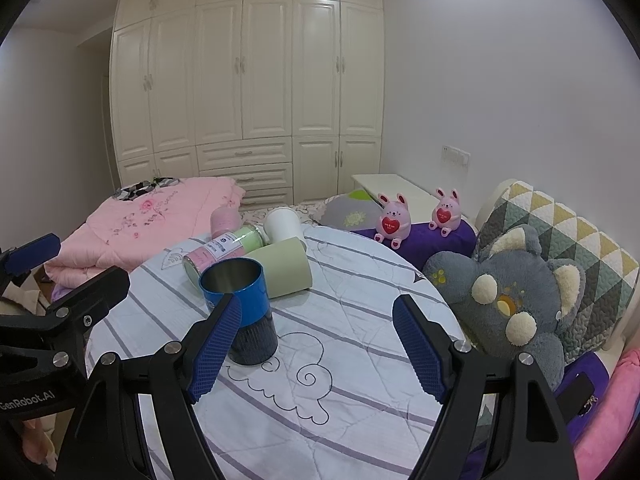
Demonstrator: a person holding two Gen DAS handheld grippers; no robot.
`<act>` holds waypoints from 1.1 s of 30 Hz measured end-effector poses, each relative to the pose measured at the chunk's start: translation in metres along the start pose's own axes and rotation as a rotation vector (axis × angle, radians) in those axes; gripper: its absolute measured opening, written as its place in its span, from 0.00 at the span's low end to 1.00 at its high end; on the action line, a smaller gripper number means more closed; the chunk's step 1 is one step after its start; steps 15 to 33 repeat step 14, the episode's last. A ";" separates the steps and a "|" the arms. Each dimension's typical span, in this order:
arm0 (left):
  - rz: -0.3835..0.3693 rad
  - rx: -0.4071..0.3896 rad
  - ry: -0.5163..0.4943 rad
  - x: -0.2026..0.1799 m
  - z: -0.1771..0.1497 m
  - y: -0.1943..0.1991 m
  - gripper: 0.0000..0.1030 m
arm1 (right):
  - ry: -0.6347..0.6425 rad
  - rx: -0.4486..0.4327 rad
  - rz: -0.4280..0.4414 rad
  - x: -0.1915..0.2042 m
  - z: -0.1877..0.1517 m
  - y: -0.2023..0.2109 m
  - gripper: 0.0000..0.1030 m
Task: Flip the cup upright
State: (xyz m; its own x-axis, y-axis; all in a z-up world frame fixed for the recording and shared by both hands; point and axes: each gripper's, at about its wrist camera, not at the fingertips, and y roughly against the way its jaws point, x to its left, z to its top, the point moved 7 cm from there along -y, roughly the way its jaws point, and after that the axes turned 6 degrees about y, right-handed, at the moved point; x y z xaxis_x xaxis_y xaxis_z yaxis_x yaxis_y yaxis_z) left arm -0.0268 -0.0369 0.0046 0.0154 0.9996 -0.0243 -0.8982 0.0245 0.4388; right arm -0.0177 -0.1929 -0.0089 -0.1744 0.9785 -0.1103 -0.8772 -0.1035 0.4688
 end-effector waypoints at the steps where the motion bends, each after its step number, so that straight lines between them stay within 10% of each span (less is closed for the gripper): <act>1: 0.002 0.002 -0.002 0.001 -0.001 0.000 0.99 | -0.001 0.002 0.001 0.000 -0.001 -0.001 0.77; 33: 0.013 0.058 0.006 -0.003 -0.006 -0.016 0.99 | -0.022 0.022 0.003 -0.009 -0.005 -0.010 0.77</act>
